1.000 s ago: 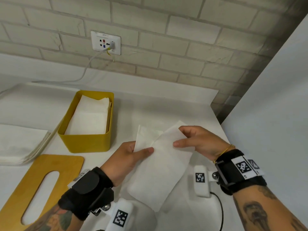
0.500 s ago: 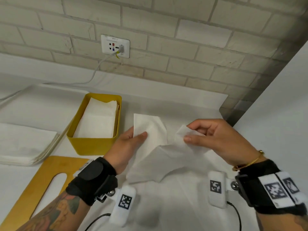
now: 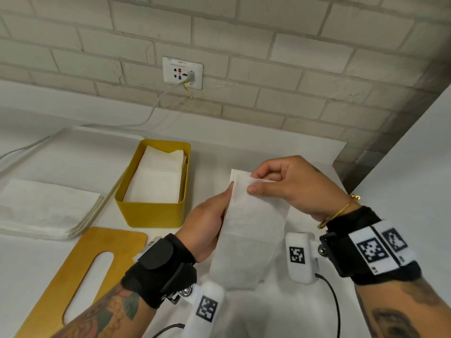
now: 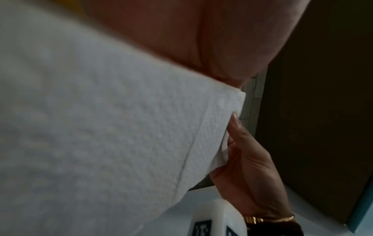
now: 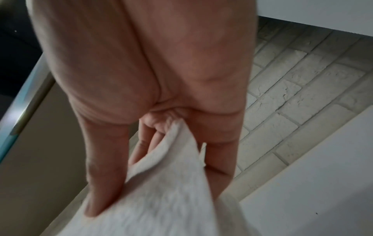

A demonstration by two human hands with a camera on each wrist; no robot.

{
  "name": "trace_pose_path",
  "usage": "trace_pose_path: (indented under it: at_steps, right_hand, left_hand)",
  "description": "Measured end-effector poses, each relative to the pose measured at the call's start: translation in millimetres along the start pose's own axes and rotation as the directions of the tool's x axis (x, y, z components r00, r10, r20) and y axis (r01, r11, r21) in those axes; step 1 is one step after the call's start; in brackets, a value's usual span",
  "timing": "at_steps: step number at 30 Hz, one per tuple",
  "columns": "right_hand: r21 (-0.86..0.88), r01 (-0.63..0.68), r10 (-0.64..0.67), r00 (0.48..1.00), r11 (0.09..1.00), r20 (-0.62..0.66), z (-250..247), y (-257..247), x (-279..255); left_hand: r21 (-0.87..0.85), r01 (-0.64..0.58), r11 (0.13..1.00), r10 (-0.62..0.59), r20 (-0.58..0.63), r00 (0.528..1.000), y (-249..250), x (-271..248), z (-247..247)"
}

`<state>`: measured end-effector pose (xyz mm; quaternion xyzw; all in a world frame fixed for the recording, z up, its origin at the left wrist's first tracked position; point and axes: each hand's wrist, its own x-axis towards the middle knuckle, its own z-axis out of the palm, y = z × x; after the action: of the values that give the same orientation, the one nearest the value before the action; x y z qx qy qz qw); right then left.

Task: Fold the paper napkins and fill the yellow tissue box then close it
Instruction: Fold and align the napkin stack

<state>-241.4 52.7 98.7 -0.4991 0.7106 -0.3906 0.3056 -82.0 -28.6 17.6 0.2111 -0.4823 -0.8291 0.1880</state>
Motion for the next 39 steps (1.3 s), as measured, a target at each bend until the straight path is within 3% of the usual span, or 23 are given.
trace_pose_path:
  at_steps: [7,11,13,15,17,20,22,25,28,33,36,39]
  right_hand:
    - [-0.056,-0.024,0.020,0.998,0.998,-0.066,3,-3,3]
    - [-0.109,0.008,-0.022,0.992,0.994,-0.125,9,-2,4]
    - [-0.135,0.046,-0.077,0.971,0.990,-0.227,14,2,4]
    - [-0.093,0.049,-0.083,0.910,0.994,-0.405,21,12,3]
    - [0.107,0.010,0.042,0.879,0.994,-0.475,30,26,-2]
    - [0.438,-0.114,0.229,0.948,0.892,-0.221,50,49,-12]
    - [0.470,-0.122,0.199,0.973,0.874,-0.117,62,59,-18]
    - [0.458,-0.099,0.165,0.981,0.883,-0.106,72,66,-23]
    - [0.510,-0.161,0.200,0.979,0.845,-0.023,78,71,-30]
    - [0.332,-0.312,0.291,0.950,0.890,0.114,95,91,-55]
    - [0.238,-0.394,0.347,0.913,0.888,0.217,80,98,-81]
    - [0.157,-0.399,0.398,0.917,0.903,0.039,39,107,-96]
  left_hand:
    - [-0.003,0.018,1.000,-0.018,-0.008,1.000,-3,1,-3]
    - [0.088,-0.013,0.996,0.012,0.016,1.000,-3,0,-5]
    - [0.105,-0.041,0.994,0.042,-0.012,0.999,-4,1,-5]
    - [0.089,-0.079,0.993,0.085,-0.065,0.994,-2,2,-5]
    - [0.063,-0.108,0.992,0.114,-0.087,0.990,3,4,-4]
    - [0.015,-0.143,0.990,0.143,-0.141,0.980,9,5,-3]
    - [0.024,-0.157,0.987,0.159,-0.184,0.970,10,6,-2]
    - [0.026,-0.119,0.993,0.122,-0.176,0.977,3,5,-3]
    - [-0.030,-0.060,0.998,0.055,-0.147,0.988,-4,2,-7]
    - [-0.085,-0.080,0.993,0.061,-0.207,0.976,-12,4,-22]
    - [-0.146,-0.096,0.985,0.063,-0.216,0.974,-14,2,-34]
    - [-0.155,-0.107,0.982,0.067,-0.240,0.968,-15,-3,-41]
